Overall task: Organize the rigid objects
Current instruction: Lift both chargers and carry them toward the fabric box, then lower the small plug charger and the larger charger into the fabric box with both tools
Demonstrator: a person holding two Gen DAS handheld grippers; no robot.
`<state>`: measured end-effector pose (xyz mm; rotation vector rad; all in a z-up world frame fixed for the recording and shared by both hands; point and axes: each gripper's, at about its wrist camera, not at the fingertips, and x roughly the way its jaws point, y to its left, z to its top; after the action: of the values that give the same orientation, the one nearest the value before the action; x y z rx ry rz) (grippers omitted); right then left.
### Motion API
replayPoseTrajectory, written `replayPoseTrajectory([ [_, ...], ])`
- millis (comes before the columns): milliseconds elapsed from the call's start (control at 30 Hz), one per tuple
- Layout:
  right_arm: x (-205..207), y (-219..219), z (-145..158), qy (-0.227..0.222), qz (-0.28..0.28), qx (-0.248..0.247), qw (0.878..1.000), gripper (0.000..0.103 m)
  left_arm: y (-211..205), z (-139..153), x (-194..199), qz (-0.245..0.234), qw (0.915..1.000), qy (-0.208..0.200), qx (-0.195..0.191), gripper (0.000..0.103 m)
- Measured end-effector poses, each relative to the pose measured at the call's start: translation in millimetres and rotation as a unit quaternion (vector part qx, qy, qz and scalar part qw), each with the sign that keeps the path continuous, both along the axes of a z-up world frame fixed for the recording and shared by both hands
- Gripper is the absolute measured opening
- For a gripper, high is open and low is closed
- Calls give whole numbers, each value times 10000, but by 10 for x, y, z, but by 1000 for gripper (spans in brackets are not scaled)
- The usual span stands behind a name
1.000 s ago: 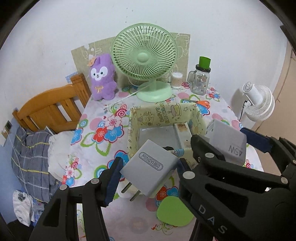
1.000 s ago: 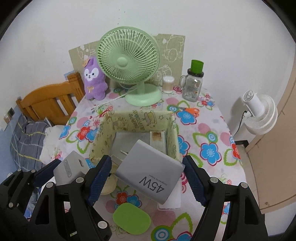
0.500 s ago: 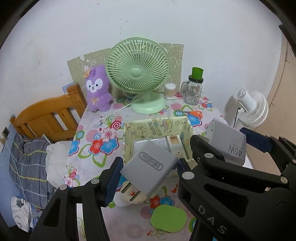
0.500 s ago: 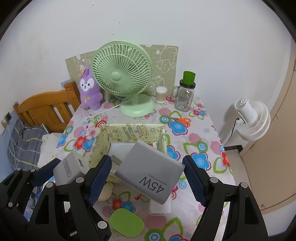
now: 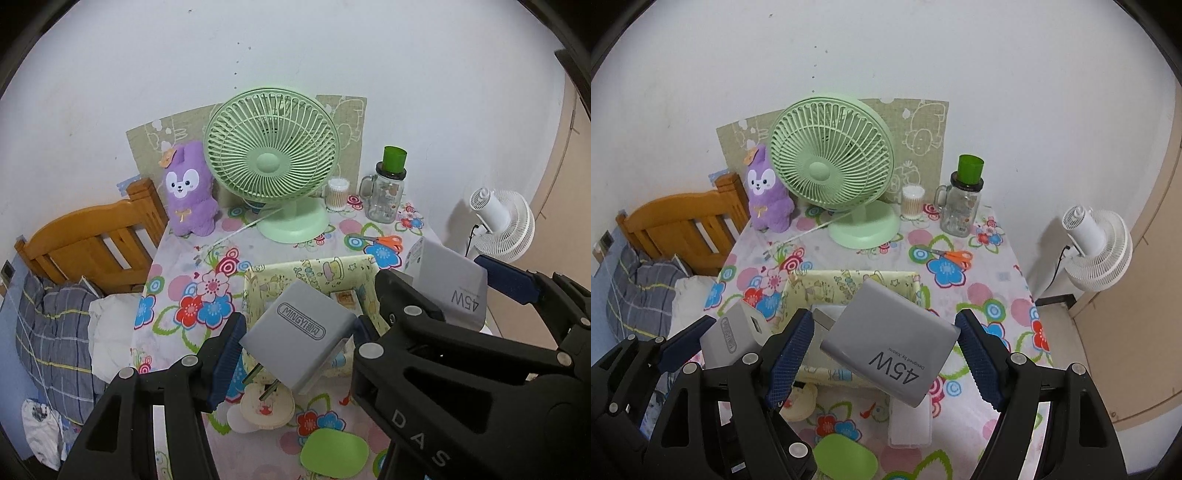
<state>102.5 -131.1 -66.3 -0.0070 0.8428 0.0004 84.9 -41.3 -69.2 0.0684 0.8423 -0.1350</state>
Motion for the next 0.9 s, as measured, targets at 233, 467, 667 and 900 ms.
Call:
replayPoseTrajectory([
  [233, 262, 7, -102, 175, -34, 24, 9998, 81, 19, -79, 246, 15, 9999, 143, -46, 62],
  [467, 536, -30, -344, 364, 55, 271, 9990, 81, -12, -275, 498, 100, 9996, 280, -6, 62],
  [667, 725, -25, -588, 507, 292, 321, 9978, 81, -39, -495, 664, 39, 9987, 487, -127, 62],
  [900, 905, -41, -890, 584, 263, 390, 9972, 81, -72, -776, 847, 30, 9986, 527, -13, 62],
])
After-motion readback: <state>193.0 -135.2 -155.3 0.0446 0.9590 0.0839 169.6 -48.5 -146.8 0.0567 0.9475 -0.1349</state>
